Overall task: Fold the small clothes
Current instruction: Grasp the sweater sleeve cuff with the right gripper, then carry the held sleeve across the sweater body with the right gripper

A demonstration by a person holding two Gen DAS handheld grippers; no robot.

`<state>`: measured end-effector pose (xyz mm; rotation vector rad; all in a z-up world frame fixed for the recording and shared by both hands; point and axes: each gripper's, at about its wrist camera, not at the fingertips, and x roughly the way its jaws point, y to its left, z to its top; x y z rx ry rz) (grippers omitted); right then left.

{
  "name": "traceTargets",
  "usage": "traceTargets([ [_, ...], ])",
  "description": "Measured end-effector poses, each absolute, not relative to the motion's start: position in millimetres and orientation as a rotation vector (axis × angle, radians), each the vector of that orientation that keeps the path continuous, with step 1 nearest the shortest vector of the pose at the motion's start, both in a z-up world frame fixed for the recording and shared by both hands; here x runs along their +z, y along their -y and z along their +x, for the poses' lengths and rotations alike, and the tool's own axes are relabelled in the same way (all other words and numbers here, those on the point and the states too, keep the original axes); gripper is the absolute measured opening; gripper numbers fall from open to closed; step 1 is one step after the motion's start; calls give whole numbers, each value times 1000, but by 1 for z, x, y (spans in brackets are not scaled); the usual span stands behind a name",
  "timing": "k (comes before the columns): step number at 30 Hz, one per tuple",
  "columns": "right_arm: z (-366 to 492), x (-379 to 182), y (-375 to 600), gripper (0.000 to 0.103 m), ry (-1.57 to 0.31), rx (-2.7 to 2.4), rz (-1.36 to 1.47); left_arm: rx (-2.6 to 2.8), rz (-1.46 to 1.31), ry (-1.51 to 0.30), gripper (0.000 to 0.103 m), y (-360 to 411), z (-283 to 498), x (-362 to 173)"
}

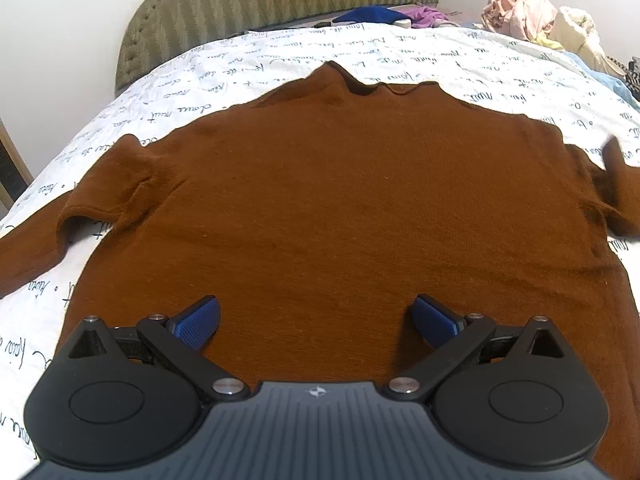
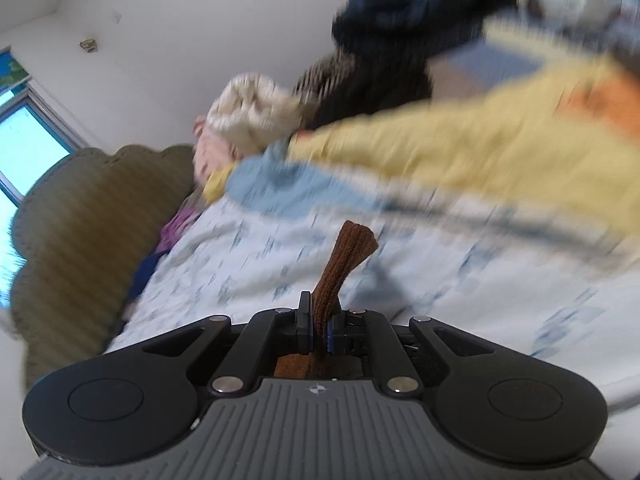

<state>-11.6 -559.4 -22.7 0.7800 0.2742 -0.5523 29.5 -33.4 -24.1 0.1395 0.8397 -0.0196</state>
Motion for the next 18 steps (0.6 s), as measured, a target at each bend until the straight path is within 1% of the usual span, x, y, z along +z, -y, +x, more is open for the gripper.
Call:
traceTargets([
  [4,-33,10,543,11,-216,-652,576,-20,109,-840,103,27,30,-23],
  [10,-28,35,478,11,-228,-529,375,-24,97,-823,103,21,28,-20],
  [13,-20,41,438,11,-244,-448,319,-15,87,-815,103,14,27,-17],
  [18,1,46,383,11,-281,-298,302,14,74,-807,103,1,28,-13],
])
